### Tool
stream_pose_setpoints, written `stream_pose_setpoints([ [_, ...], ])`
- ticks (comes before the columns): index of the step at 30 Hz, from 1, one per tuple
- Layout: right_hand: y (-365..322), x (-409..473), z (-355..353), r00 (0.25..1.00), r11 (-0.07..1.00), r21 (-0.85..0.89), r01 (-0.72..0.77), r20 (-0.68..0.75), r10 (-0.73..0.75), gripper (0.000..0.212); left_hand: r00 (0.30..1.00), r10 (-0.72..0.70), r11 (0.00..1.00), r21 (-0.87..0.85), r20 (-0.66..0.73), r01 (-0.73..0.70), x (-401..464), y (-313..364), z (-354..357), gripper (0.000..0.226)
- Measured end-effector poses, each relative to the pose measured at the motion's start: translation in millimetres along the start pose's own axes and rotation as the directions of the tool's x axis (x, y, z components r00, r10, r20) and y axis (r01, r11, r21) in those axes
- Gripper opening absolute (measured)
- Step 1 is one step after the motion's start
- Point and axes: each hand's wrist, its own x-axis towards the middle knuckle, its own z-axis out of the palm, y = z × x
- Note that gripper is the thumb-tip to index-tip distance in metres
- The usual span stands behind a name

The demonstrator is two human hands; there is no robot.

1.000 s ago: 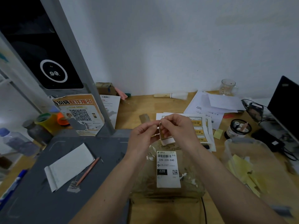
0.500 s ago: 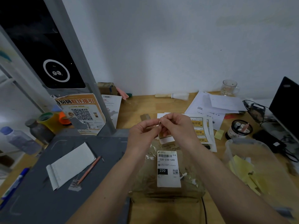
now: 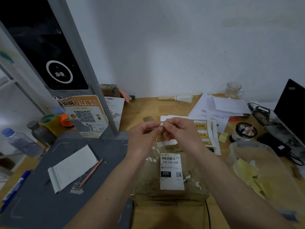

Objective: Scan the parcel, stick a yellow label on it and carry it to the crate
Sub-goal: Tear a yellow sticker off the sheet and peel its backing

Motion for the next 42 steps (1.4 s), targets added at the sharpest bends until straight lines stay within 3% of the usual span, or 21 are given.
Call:
stream_pose_setpoints([
  [3,-0.7,-1.9,0.4,1.000,1.000,0.028,-0.005,-0.027,0.006,0.018,1.000,0.017,1.000,0.003,-0.008,-0.016,1.2,0.4,-1.3,0.012],
  [7,-4.3,-1.6,1.9,0.986,0.988,-0.146,0.049,-0.152,-0.071,0.012,0.998,0.056,0.995,0.079,0.026,-0.058,0.8,2.2,-3.9,0.014],
  [11,-11.3,-2.9,0.4,0.994,0.962,-0.267,0.049,-0.082,-0.073,0.006,0.989,0.108,0.976,0.180,0.102,-0.125,1.7,6.8,-6.4,0.021],
  [16,-15.1,-6.0,-4.7,0.999,0.964,-0.266,0.012,-0.038,-0.023,0.019,0.979,0.122,0.947,0.277,0.163,-0.164,4.6,14.0,-7.7,0.022],
  [21,-15.4,-8.0,-9.6,0.999,0.969,-0.242,-0.053,-0.010,0.053,0.013,0.966,0.173,0.893,0.383,0.195,-0.237,5.4,16.4,-9.3,0.019],
  [25,-12.8,-7.7,-11.7,0.991,0.986,-0.104,-0.129,0.005,0.130,0.010,0.961,0.202,0.869,0.418,0.191,-0.266,2.7,15.9,-7.4,0.018],
  [31,-2.6,-6.7,-12.6,0.972,0.969,0.083,-0.234,0.020,0.233,0.006,0.936,0.353,0.719,0.643,-0.009,-0.265,-1.1,8.2,-4.5,0.024],
  [33,-0.5,-6.2,-11.1,0.969,0.960,0.132,-0.245,0.017,0.245,0.008,0.944,0.331,0.744,0.619,-0.014,-0.251,-2.4,5.0,-3.5,0.016],
  [36,1.3,-6.0,-8.1,0.966,0.948,0.191,-0.255,0.012,0.258,0.006,0.982,0.173,0.887,0.421,0.077,-0.190,-4.5,1.2,-1.9,0.002],
  [42,5.9,-6.8,-6.0,0.951,0.904,0.305,-0.299,0.022,0.308,0.012,0.986,0.079,0.962,0.249,0.143,-0.113,-8.3,-2.7,-2.3,0.014],
])
